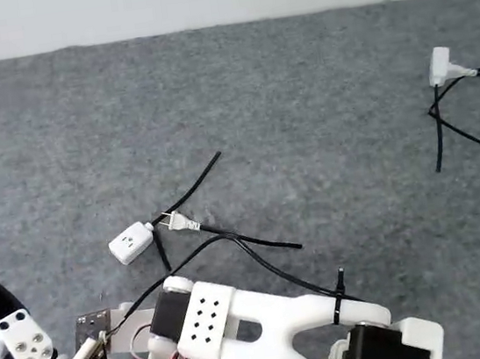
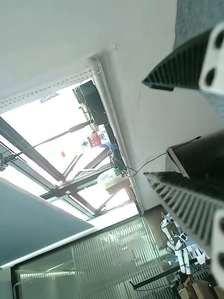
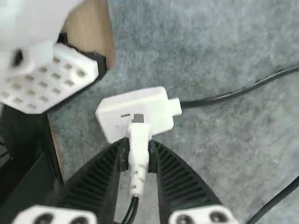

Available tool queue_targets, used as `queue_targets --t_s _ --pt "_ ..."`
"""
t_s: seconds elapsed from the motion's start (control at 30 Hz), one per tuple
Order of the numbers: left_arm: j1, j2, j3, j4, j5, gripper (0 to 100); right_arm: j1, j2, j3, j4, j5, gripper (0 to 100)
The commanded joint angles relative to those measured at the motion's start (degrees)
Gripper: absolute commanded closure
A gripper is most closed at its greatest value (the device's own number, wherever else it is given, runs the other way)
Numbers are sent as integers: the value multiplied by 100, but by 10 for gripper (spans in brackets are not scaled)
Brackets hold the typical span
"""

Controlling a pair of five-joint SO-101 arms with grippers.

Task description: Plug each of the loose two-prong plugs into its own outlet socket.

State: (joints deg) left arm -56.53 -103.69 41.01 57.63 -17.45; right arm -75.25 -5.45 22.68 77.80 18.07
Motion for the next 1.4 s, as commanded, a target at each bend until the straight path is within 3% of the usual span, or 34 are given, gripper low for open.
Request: queue_targets --t_s 0.0,1.13,1.37 --pt "-18 -70 -224 185 -53 717 -48 -303 -35 -215 53 990" --pt "-26 -62 -708 1081 -79 717 22 -295 -62 -462 -79 990" --pt "-26 -53 -1622 1108 -79 717 664 -189 62 -796 -70 990"
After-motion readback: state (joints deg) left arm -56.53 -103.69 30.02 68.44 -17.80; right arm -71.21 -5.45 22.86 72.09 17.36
